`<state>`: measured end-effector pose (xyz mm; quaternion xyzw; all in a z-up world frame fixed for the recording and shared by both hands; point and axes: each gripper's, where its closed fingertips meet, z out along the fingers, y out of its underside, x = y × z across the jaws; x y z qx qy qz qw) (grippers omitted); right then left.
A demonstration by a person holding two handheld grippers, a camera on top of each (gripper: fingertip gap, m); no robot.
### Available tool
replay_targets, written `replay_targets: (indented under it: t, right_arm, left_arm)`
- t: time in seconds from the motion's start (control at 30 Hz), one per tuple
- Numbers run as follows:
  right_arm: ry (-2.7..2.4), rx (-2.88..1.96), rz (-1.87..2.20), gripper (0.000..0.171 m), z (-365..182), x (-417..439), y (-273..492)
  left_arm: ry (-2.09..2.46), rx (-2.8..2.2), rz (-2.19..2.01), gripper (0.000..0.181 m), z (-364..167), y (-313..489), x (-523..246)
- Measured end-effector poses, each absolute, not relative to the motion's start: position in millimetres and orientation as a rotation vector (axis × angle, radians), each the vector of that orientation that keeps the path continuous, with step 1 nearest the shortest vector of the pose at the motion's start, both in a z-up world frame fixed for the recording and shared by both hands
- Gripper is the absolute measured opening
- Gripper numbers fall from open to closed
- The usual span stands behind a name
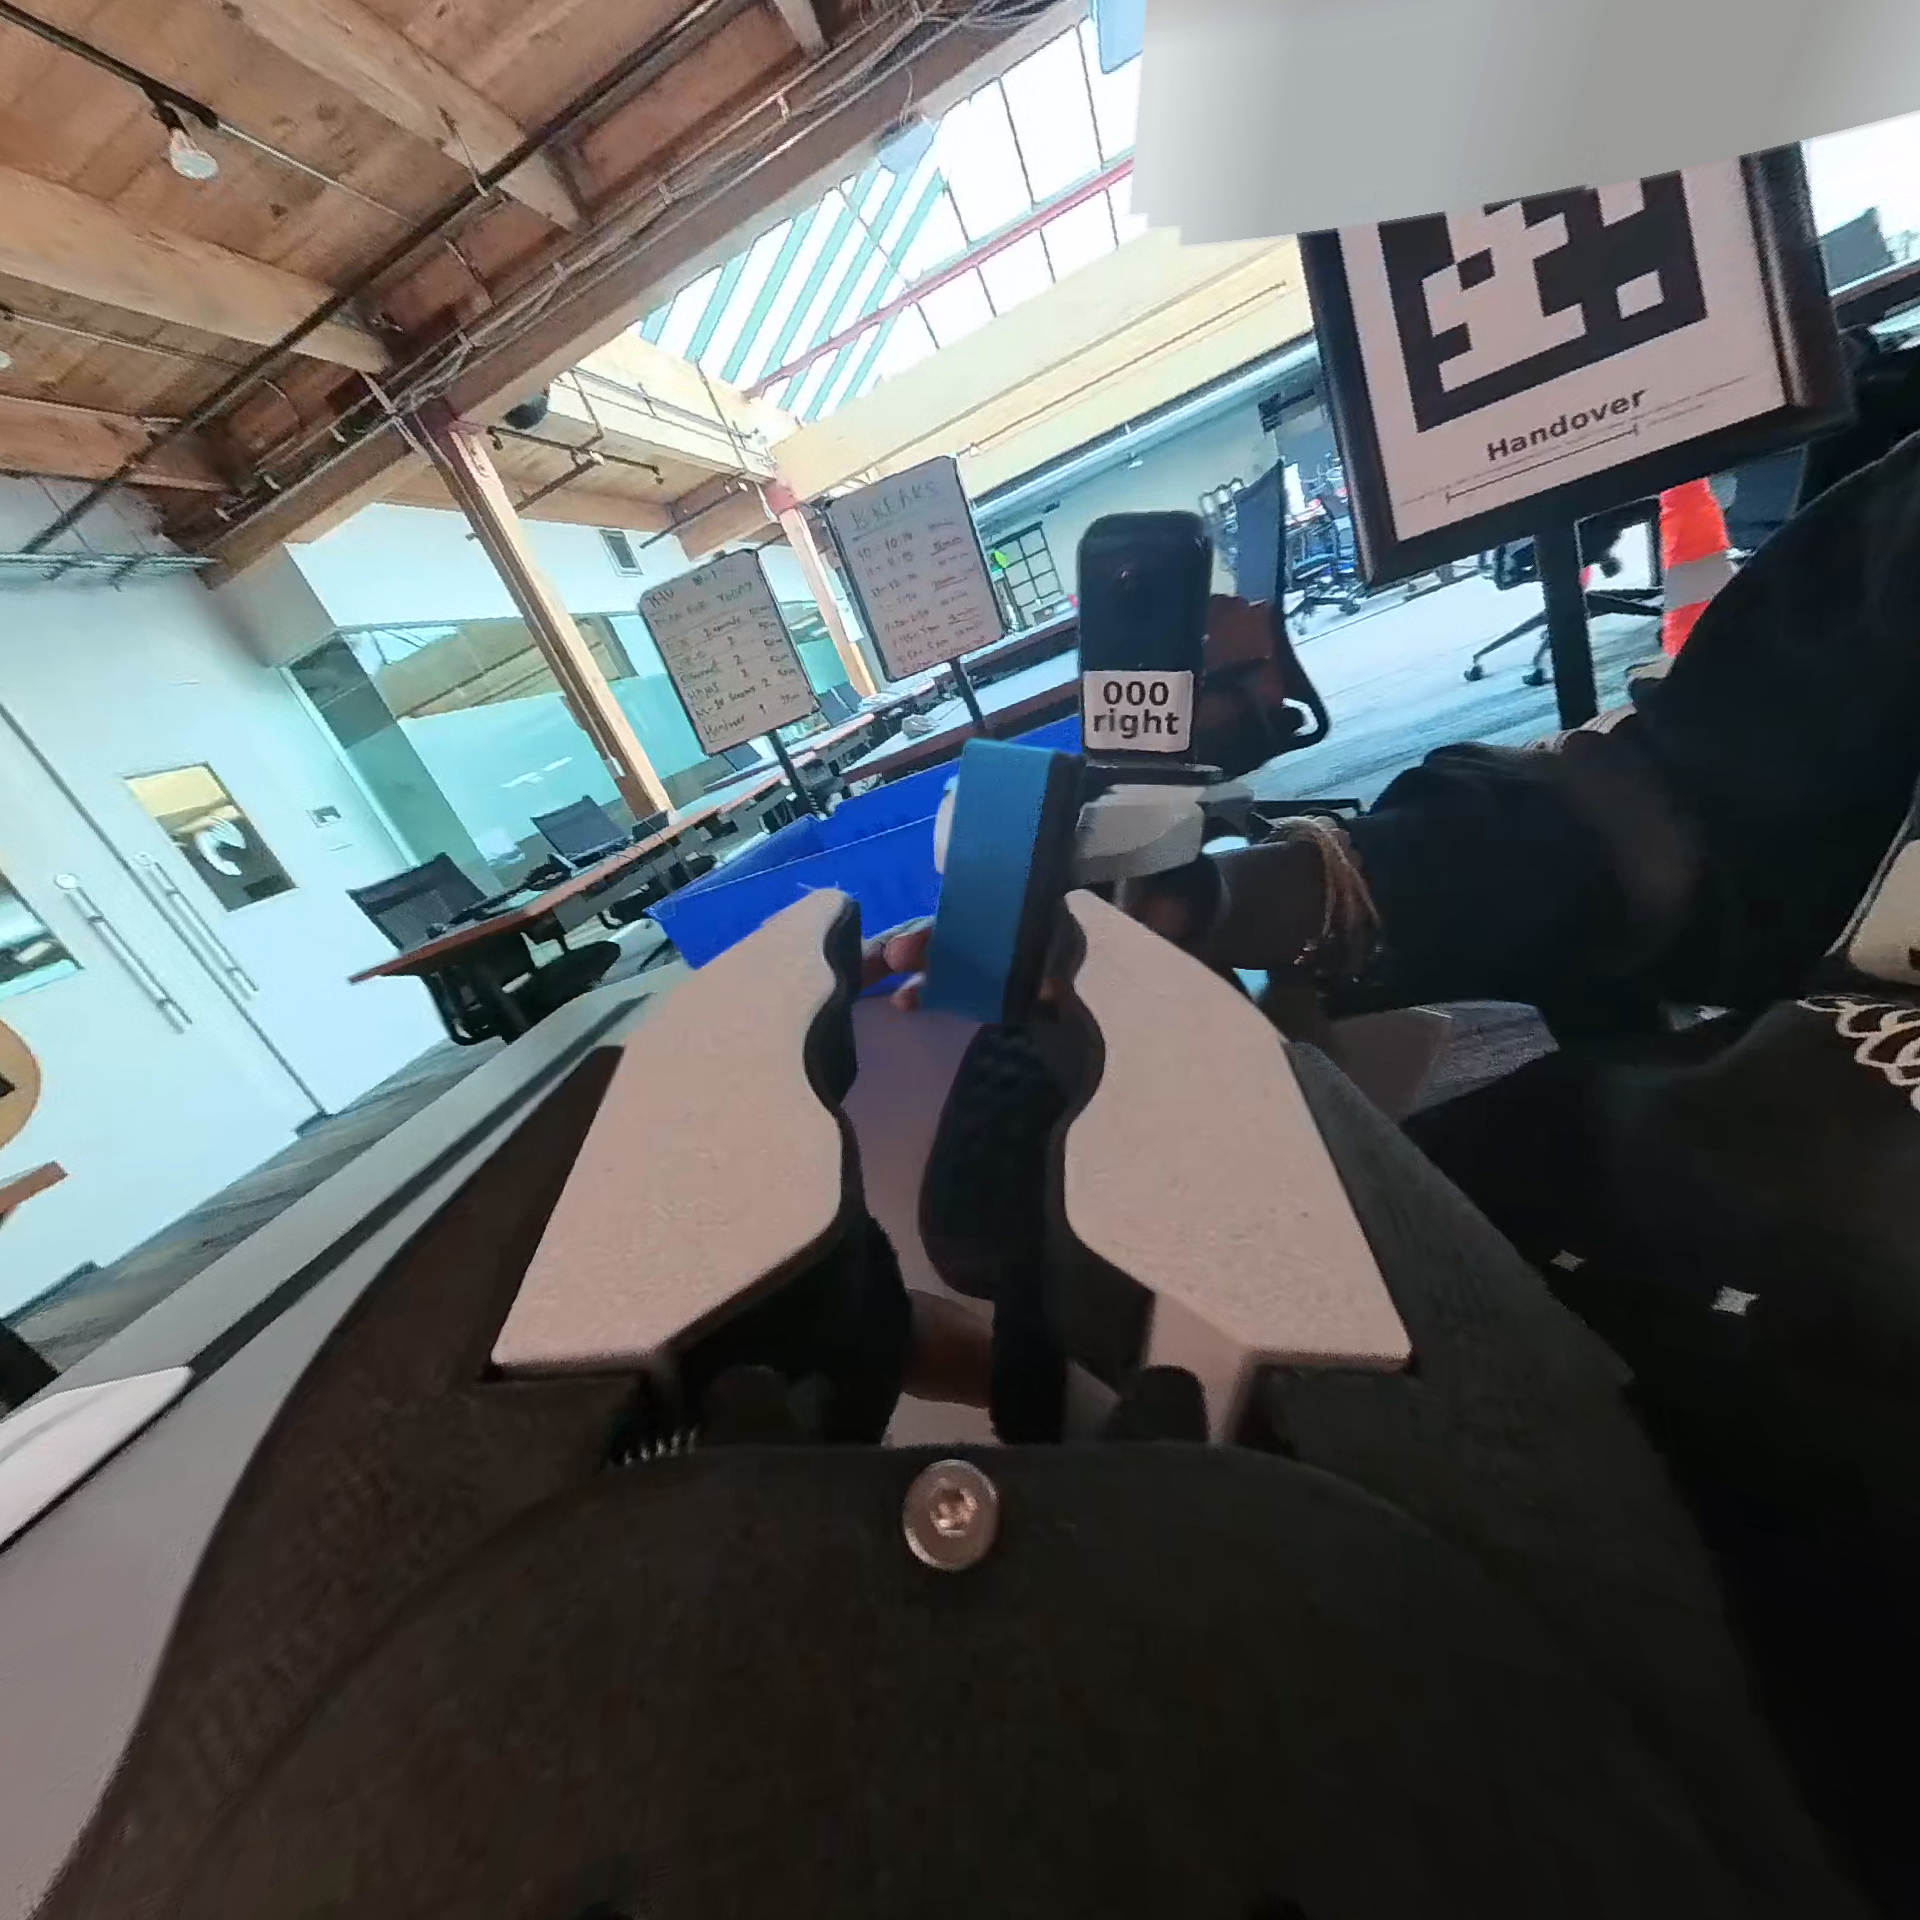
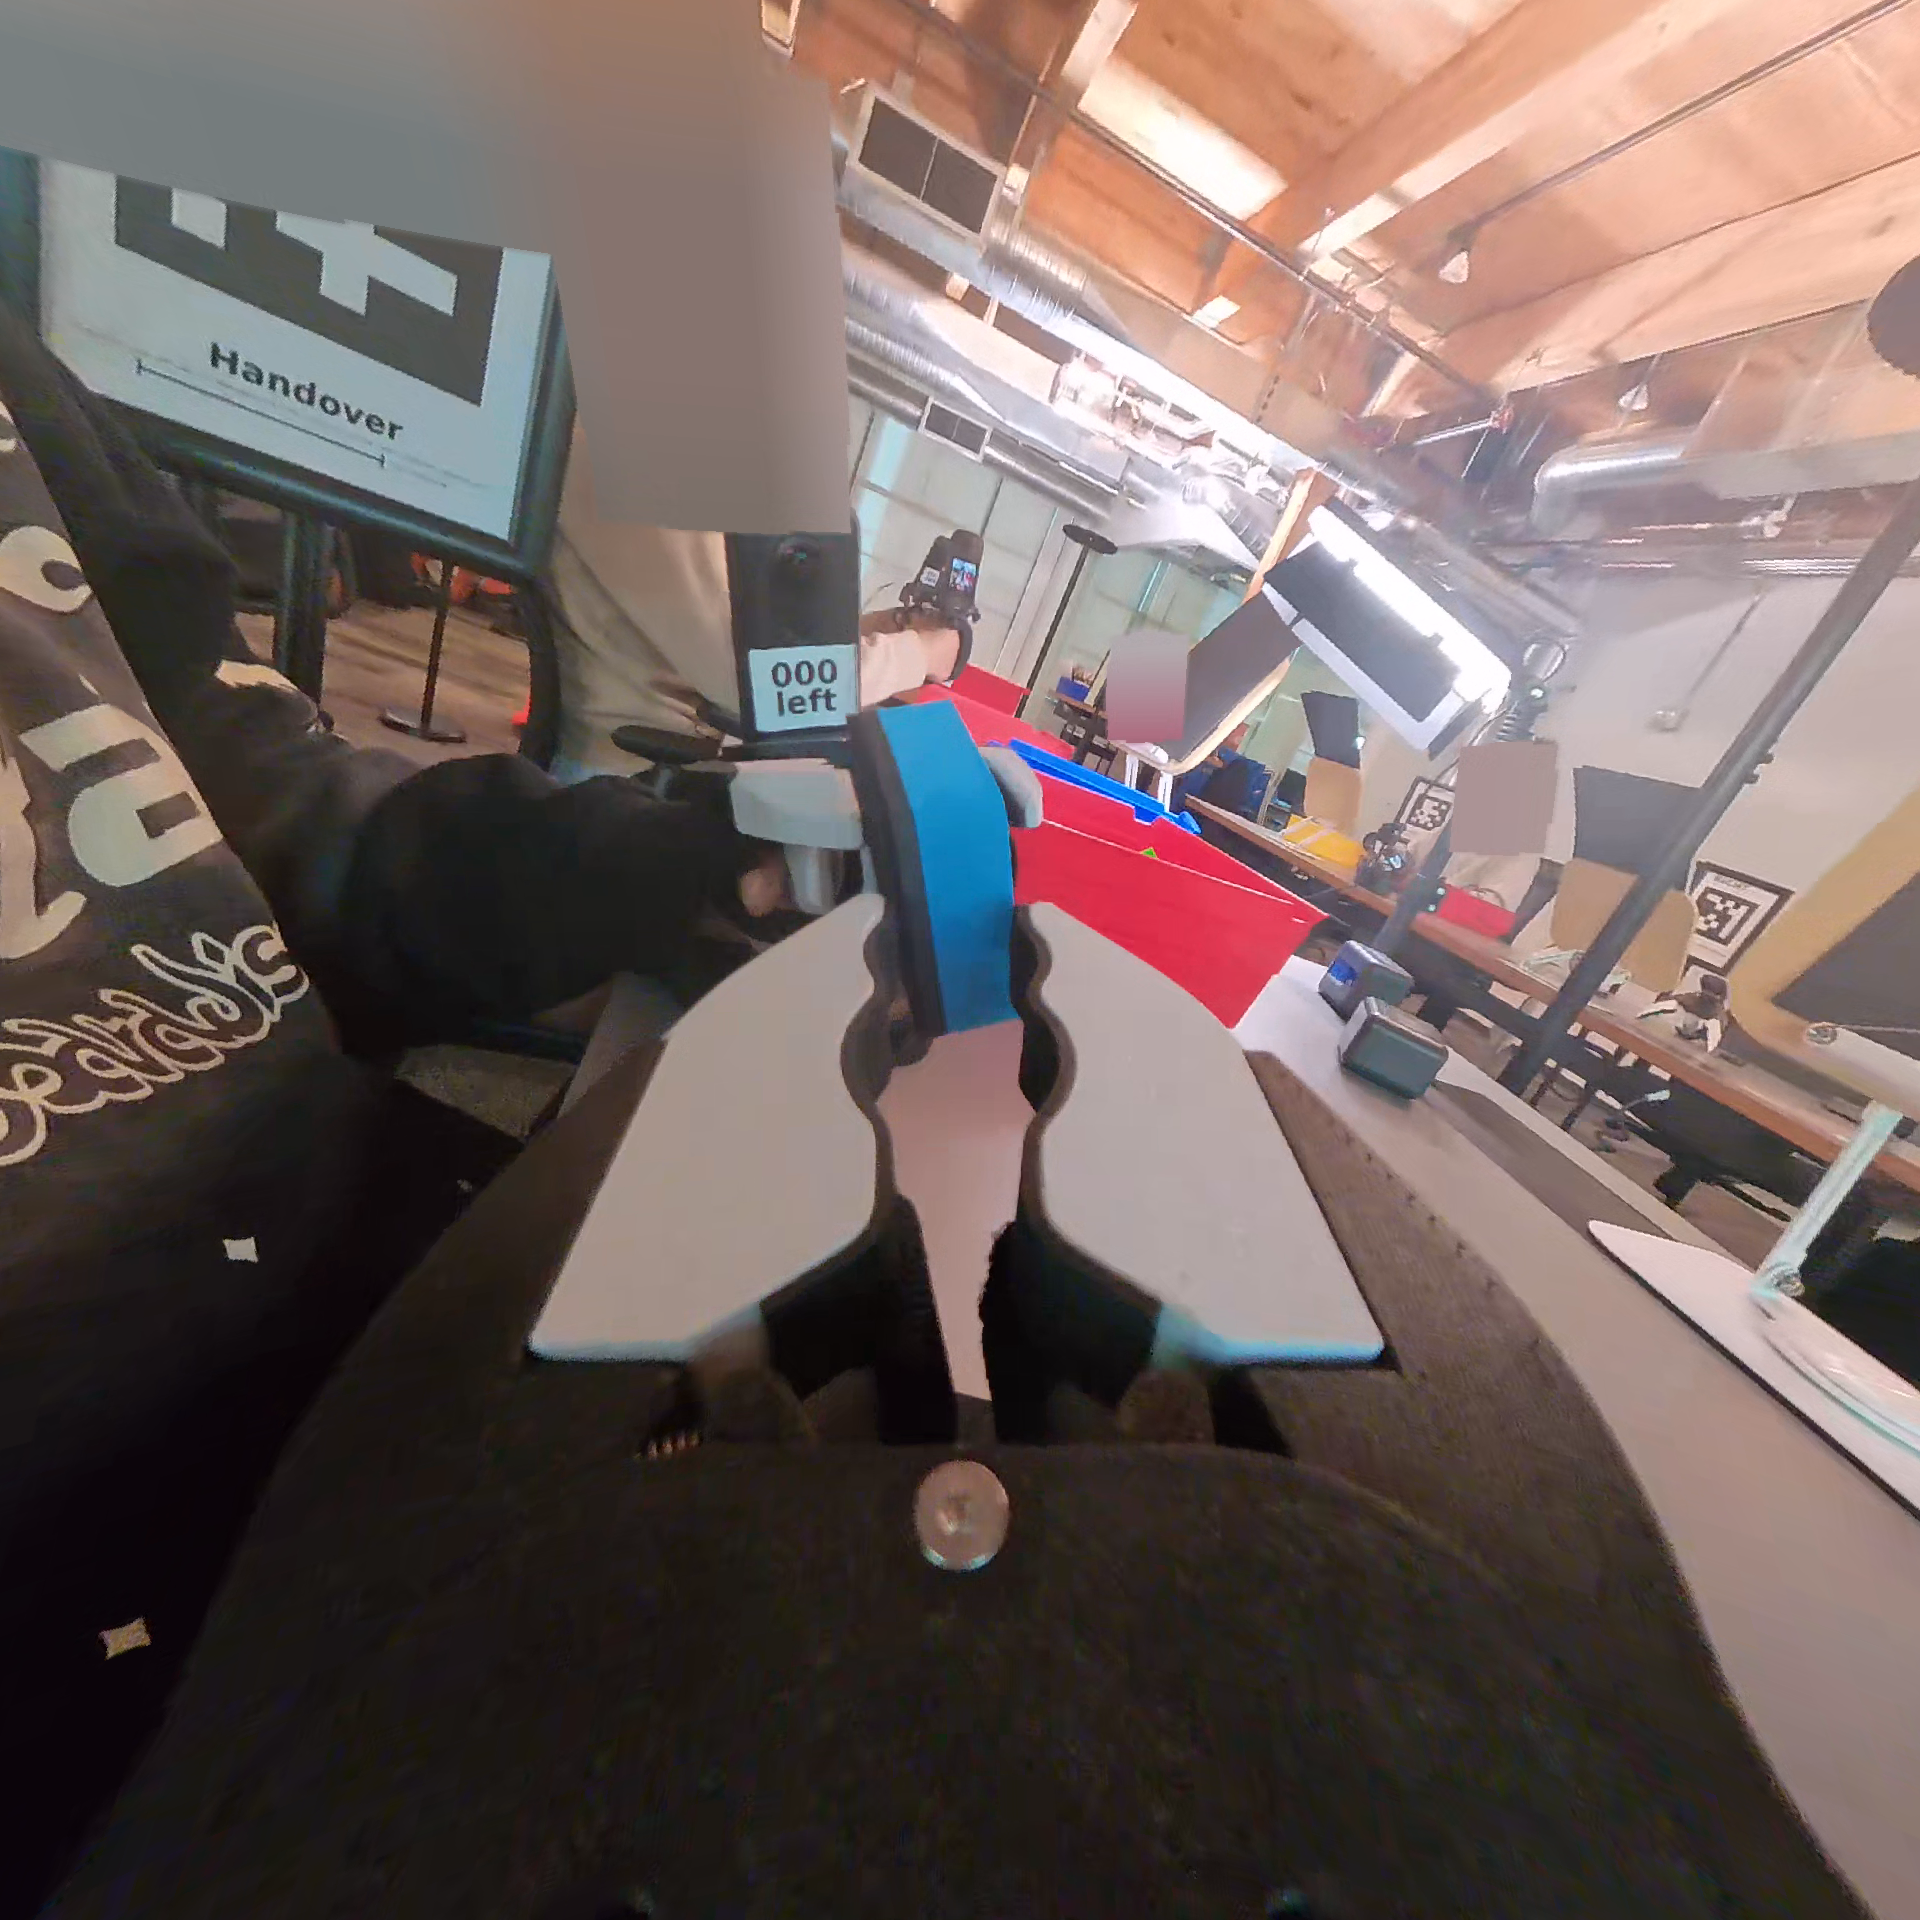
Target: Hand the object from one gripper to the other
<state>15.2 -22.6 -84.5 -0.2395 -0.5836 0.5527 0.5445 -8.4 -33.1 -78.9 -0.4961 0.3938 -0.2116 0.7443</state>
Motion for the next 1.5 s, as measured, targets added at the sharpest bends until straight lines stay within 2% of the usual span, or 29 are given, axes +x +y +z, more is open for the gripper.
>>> replay_targets:
  t: [0.1, 0.2, 0.3, 0.47, 0.63, 0.77, 0.8, 0.83, 0.87, 0.93, 1.0, 1.33, 1.43, 1.5]
  right_arm:
    - [-1.381, -0.577, 1.300, 0.020, -85, 14, -22]
    - [-1.354, -0.540, 1.246, 0.022, -84, 13, -22]
    - [-1.288, -0.385, 1.031, 0.064, -81, 12, -25]
    - [-1.346, -0.247, 0.635, 0.072, -95, 1, -29]
    - [-1.347, -0.190, 0.472, 0.056, -98, -1, -26]
    - [-1.345, -0.212, 0.527, 0.054, -95, 1, -27]
    - [-1.352, -0.249, 0.597, 0.054, -95, 2, -28]
    - [-1.356, -0.296, 0.680, 0.054, -93, 3, -27]
    - [-1.358, -0.349, 0.782, 0.054, -91, 5, -27]
    - [-1.385, -0.468, 1.059, 0.054, -90, 9, -28]
    - [-1.378, -0.519, 1.228, 0.054, -86, 13, -26]
    - [-1.465, -0.514, 1.245, 0.054, -95, 12, -33]
    - [-1.481, -0.520, 1.218, 0.054, -98, 9, -34]
    - [-1.469, -0.523, 1.202, 0.054, -97, 8, -33]
  left_arm:
    - [0.876, -1.143, -0.543, 0.021, -84, -35, -6]
    - [0.820, -1.228, -0.695, 0.020, -84, -33, -9]
    - [0.677, -1.318, -0.944, 0.020, -81, -29, -20]
    - [0.582, -1.473, -1.186, 0.020, -96, -25, -19]
    - [0.600, -1.501, -1.247, 0.019, -100, -29, -15]
    - [0.654, -1.458, -1.202, 0.020, -97, -33, -12]
    - [0.695, -1.414, -1.130, 0.027, -94, -34, -10]
    - [0.748, -1.354, -1.014, 0.044, -91, -35, -8]
    - [0.814, -1.278, -0.858, 0.053, -88, -37, -6]
    - [0.872, -1.108, -0.535, 0.064, -80, -38, -6]
    - [0.884, -1.045, -0.387, 0.071, -77, -36, -7]
    - [0.994, -1.072, -0.360, 0.069, -94, -37, 8]
    - [1.012, -1.086, -0.312, 0.055, -99, -33, 8]
    - [1.006, -1.120, -0.328, 0.054, -99, -32, 6]
